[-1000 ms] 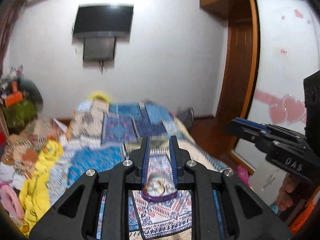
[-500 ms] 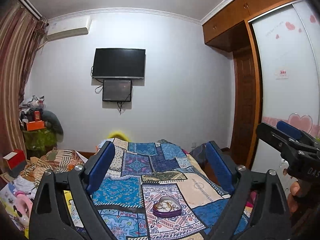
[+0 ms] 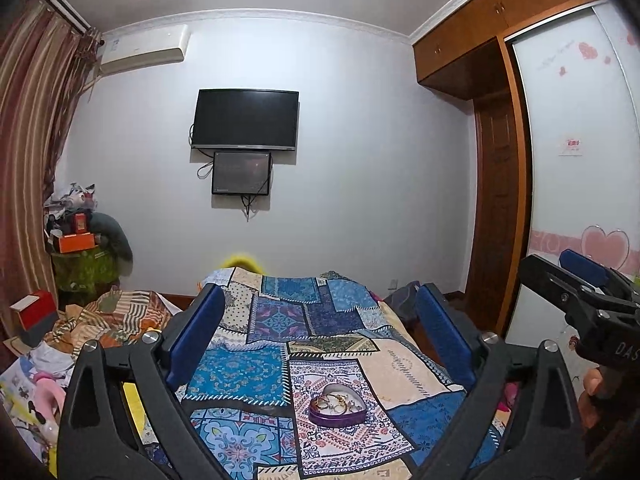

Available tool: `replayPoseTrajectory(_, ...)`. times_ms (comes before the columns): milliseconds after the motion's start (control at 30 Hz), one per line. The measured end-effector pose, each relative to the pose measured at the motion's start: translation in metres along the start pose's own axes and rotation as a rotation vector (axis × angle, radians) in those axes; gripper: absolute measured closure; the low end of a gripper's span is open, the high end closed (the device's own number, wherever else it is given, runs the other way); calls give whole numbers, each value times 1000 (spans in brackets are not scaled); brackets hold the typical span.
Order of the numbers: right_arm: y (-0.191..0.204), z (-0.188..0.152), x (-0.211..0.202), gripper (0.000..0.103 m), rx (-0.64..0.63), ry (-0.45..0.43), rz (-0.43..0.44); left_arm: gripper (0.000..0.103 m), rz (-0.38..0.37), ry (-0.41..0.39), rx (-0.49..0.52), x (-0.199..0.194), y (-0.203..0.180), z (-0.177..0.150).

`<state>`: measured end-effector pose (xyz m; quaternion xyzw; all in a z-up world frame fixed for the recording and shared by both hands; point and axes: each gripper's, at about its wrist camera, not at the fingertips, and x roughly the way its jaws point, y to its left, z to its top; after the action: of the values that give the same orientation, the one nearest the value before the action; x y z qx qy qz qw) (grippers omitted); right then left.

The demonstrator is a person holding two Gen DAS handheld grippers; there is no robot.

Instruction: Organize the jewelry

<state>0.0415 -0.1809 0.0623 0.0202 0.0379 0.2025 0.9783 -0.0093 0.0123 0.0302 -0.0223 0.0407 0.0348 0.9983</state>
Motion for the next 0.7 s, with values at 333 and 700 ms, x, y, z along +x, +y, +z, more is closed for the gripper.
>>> replayPoseTrajectory(333,-5,-3,-2,0,5,28,-5,6,-3,17,4,7,0,-3)
replayPoseTrajectory(700,-9,-1,-5,0,12,48,-9,5,-7,24,3,10,1,-4)
